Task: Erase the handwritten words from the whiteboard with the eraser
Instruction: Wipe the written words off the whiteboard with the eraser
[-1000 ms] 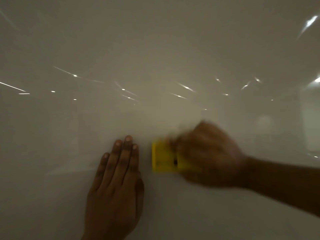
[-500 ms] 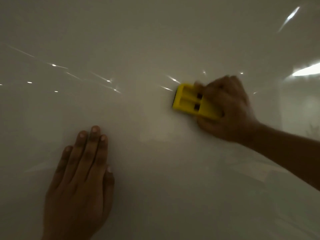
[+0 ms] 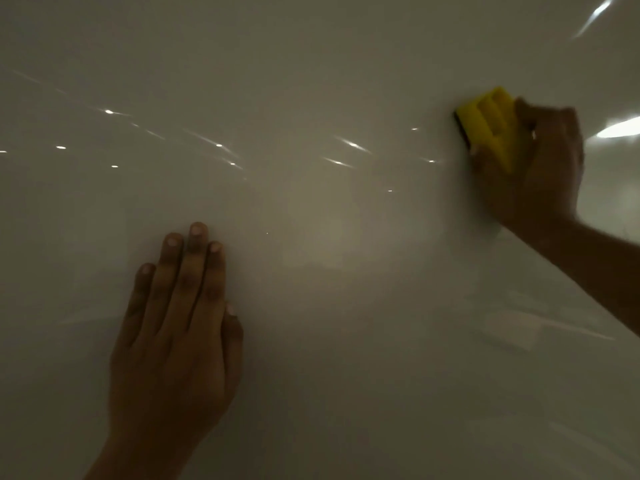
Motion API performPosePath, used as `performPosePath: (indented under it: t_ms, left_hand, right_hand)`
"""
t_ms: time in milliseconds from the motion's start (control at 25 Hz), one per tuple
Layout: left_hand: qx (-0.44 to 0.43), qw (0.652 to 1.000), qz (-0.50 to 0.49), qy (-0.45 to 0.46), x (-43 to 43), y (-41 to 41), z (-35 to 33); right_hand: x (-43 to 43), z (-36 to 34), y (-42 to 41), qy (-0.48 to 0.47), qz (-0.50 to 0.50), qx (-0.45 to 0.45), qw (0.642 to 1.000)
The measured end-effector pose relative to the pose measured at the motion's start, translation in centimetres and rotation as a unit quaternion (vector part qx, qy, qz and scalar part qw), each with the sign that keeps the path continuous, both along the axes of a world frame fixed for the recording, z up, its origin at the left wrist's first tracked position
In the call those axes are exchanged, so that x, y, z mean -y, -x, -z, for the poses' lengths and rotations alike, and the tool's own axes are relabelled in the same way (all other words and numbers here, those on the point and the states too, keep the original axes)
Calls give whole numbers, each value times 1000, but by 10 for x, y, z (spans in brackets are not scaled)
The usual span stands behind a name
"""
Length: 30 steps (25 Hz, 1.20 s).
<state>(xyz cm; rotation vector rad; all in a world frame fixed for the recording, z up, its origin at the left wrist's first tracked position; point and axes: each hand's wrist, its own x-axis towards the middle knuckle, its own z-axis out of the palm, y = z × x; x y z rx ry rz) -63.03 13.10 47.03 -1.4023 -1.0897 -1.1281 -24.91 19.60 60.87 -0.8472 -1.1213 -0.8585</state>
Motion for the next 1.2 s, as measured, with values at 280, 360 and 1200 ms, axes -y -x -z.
performPosePath:
  t_ms: [280, 360, 1200]
  left_hand:
    - [-5, 1000, -12, 13, 2, 2, 0]
    - [-8, 1000, -7, 10, 2, 4, 2]
    - [-14, 1000, 10, 4, 1, 7, 4]
  right_hand:
    - [27, -39, 130, -49, -26, 163, 985]
    - [34, 2, 150, -56, -30, 299, 952]
    - [44, 45, 114, -5, -19, 536, 844]
